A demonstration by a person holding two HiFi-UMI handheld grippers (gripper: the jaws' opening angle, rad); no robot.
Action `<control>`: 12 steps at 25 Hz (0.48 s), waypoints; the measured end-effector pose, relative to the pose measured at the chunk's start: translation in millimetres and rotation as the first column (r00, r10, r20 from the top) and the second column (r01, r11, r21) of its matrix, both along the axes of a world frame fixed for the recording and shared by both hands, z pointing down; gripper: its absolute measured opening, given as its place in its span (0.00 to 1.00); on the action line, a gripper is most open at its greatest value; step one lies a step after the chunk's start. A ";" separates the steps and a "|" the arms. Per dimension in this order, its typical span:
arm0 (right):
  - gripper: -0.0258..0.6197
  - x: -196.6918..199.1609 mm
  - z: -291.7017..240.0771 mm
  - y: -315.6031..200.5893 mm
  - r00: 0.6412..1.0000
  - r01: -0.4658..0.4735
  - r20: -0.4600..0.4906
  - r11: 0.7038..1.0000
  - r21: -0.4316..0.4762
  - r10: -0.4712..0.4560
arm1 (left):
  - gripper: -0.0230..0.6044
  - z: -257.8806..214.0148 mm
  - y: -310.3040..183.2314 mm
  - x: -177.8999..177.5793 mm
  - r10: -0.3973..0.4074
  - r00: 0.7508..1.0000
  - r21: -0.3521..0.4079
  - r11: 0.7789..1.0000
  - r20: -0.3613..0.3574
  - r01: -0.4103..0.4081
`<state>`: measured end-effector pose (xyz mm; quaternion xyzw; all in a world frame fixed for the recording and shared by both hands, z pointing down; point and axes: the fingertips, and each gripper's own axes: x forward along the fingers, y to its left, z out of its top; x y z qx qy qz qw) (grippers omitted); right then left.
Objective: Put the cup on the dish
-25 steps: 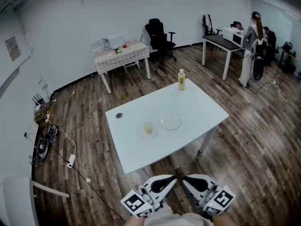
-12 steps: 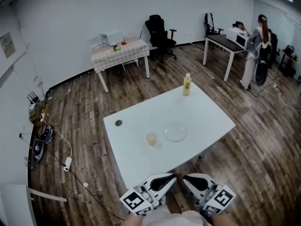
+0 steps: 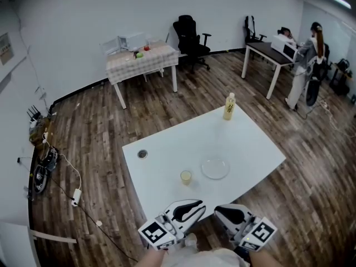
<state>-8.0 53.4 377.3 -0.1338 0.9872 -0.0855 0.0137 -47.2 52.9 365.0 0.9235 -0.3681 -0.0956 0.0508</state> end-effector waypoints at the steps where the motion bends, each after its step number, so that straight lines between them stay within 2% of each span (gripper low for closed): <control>1: 0.09 -5.0 1.5 -4.7 1.000 0.000 -0.001 1.000 0.005 0.000 | 0.13 2.4 -4.4 -5.1 0.003 1.000 -0.001 1.000 0.005 -0.003; 5: 0.09 -21.2 8.8 -19.3 1.000 0.004 -0.007 1.000 0.027 -0.003 | 0.16 23.3 -16.5 -21.6 0.016 1.000 -0.034 0.999 0.026 -0.016; 9: 0.09 -32.0 10.5 -34.0 1.000 0.016 -0.024 0.999 0.038 -0.015 | 0.20 27.3 -32.2 -33.5 0.011 0.999 -0.033 0.999 0.046 -0.009; 12: 0.09 -36.0 12.7 -43.2 0.999 0.013 -0.036 1.000 0.024 -0.012 | 0.23 37.0 -39.3 -41.8 0.008 0.997 -0.051 0.999 0.076 -0.004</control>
